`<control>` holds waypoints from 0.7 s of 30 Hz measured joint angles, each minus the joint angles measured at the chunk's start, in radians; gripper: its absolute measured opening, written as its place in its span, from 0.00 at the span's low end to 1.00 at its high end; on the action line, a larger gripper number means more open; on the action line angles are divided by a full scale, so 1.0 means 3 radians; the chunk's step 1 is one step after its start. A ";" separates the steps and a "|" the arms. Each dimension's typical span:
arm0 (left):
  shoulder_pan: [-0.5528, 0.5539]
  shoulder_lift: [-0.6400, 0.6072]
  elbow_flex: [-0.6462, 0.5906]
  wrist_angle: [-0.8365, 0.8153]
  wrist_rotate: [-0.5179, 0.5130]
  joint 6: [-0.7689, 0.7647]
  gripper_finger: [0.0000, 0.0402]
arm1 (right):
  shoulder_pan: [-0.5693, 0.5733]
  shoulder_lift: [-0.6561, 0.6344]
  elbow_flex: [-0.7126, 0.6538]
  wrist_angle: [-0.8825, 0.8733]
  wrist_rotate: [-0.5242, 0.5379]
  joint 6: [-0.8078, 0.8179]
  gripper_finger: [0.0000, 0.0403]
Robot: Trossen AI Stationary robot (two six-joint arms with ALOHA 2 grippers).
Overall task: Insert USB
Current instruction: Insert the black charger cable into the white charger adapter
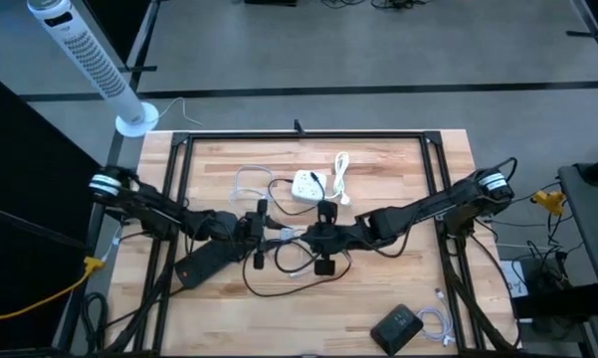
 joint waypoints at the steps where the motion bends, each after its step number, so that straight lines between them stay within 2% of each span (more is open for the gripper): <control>1: 0.0003 0.0031 -0.0001 0.0119 0.0001 -0.0014 0.36 | 0.0013 -0.0001 -0.0044 0.0031 0.0013 -0.0015 0.04; 4: 0.0030 0.0070 -0.0031 0.0312 0.0002 -0.0181 0.36 | 0.0074 0.0003 -0.0191 0.0305 0.0049 -0.0198 0.04; 7: 0.0101 0.0029 -0.0086 0.0549 -0.0003 -0.0561 0.36 | 0.0185 -0.0061 -0.0421 0.0828 0.0347 -0.0600 0.04; 11: 0.0233 -0.0008 -0.0117 0.1118 0.0000 -0.1334 0.36 | 0.0326 -0.0101 -0.0845 0.1904 0.0604 -0.1309 0.04; 16: 0.0465 -0.0035 -0.0076 0.1288 -0.0012 -0.2670 0.36 | 0.0359 -0.0073 -0.1296 0.3534 0.0659 -0.2227 0.04; 19: 0.0532 -0.0037 0.0034 0.1286 -0.0004 -0.3097 0.36 | 0.0337 0.0019 -0.1443 0.4425 0.0713 -0.2880 0.04; 21: 0.0545 -0.0037 0.0127 0.1280 -0.0002 -0.3266 0.36 | 0.0326 0.0098 -0.1476 0.4801 0.0728 -0.3225 0.04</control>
